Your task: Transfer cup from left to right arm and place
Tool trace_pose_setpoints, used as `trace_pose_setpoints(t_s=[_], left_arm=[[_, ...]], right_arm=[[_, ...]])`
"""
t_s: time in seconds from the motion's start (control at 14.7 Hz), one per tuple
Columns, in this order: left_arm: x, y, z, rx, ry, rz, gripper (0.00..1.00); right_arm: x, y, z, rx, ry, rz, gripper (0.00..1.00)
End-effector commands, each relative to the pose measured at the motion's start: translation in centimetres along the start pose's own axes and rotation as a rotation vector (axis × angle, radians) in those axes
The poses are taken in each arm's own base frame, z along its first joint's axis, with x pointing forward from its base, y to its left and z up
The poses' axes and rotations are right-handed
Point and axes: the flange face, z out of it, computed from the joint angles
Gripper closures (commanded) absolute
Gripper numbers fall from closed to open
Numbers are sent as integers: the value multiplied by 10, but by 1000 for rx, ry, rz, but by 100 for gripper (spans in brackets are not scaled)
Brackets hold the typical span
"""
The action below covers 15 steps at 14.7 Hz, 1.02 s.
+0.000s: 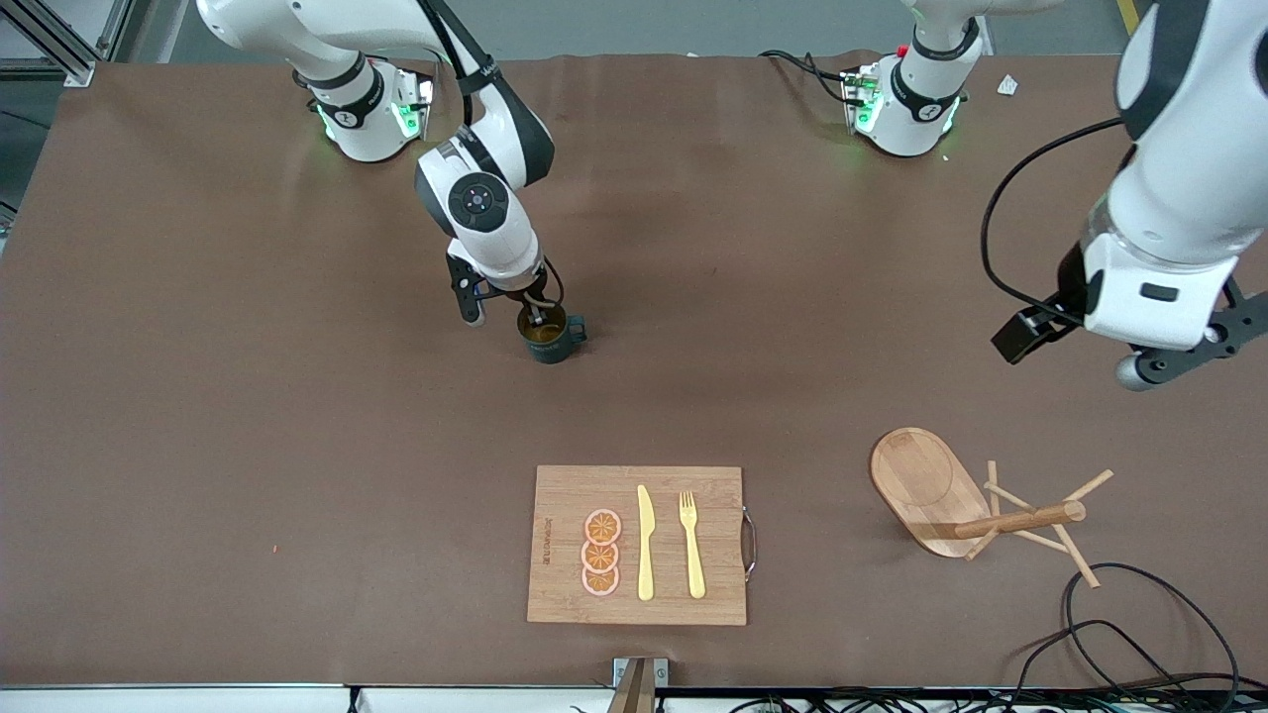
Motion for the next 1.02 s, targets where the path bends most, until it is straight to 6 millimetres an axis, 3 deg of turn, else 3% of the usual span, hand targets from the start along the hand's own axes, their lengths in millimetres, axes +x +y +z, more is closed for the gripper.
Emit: trace_pose_setpoints(t_s=[0.0, 0.14, 0.34, 0.48, 0.75, 0.95], left_arm=[[9, -42, -12, -46, -5, 88, 0], [11, -71, -23, -69, 2, 158, 0], [-4, -101, -33, -104, -11, 202, 0], [-18, -109, -34, -120, -24, 297, 0], [-37, -114, -36, -117, -43, 336, 0], [-52, -106, -37, -115, -50, 352, 0]], right_arm=[[6, -2, -3, -2, -6, -165, 100], [13, -4, -5, -5, -7, -334, 100], [41, -8, -7, -16, -12, -551, 100], [62, -8, -11, -46, -26, -721, 100], [130, -9, -49, -36, -57, -1060, 100], [185, -2, -65, -37, -94, -1357, 100]])
